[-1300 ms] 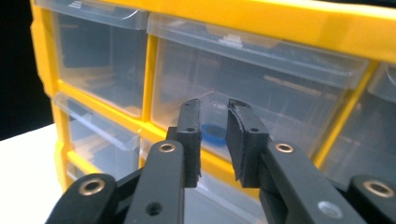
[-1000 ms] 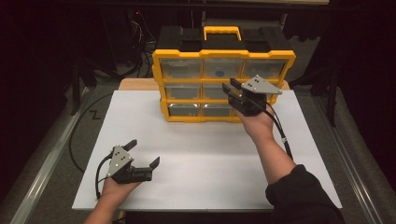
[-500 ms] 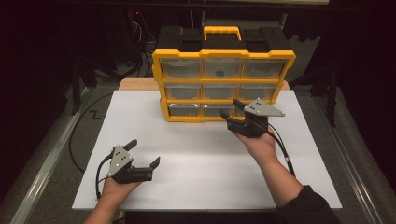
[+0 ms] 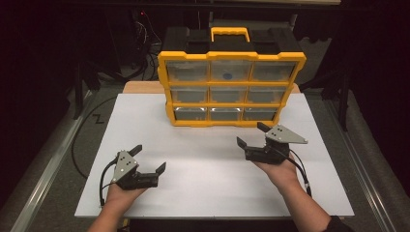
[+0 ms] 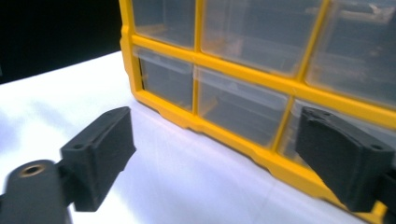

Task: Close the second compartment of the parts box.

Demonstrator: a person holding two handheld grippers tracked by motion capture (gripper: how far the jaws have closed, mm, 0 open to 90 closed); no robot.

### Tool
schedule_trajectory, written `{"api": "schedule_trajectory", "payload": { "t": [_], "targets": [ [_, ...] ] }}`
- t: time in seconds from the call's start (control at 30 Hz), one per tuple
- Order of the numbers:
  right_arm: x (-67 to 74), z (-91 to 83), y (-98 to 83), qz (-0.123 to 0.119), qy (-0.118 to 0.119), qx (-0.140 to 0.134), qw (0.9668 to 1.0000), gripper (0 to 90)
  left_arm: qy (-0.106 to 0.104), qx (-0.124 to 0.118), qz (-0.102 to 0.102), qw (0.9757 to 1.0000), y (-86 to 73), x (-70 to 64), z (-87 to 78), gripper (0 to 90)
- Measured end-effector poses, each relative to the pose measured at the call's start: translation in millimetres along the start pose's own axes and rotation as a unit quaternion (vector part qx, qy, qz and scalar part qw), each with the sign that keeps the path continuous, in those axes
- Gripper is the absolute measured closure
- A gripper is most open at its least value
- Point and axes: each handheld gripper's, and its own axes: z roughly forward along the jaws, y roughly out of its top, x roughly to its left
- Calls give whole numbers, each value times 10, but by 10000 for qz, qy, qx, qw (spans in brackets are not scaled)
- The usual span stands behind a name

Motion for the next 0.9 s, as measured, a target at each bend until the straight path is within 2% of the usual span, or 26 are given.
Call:
{"api": "schedule_trajectory", "payload": {
  "t": [0.13, 0.2, 0.43, 0.57, 0.77, 0.9],
  "targets": [
    [-34, -105, -132, 0, -124, 108, 9999, 27, 13, -3, 14, 10000, 0, -4, -4, 0],
    [-48, -142, -174, 12, -142, 143, 9998, 10, 22, 1, -3, 10000, -1, -2, -4, 0],
    [-122, -371, -407, 78, -281, 236, 9993, 9, 61, 3, -55, 10000, -1, -1, -6, 0],
    [-215, -547, -583, 176, -376, 278, 9987, 9, 100, 5, -95, 9999, 2, -2, 1, 0],
    [-347, -775, -724, 192, -463, 242, 9984, 9, 154, 81, -132, 9998, -2, -11, 25, 0],
    [-433, -840, -853, 282, -489, 416, 9975, 9, 126, 102, -115, 9998, 5, -37, 35, 0]
  ]
}}
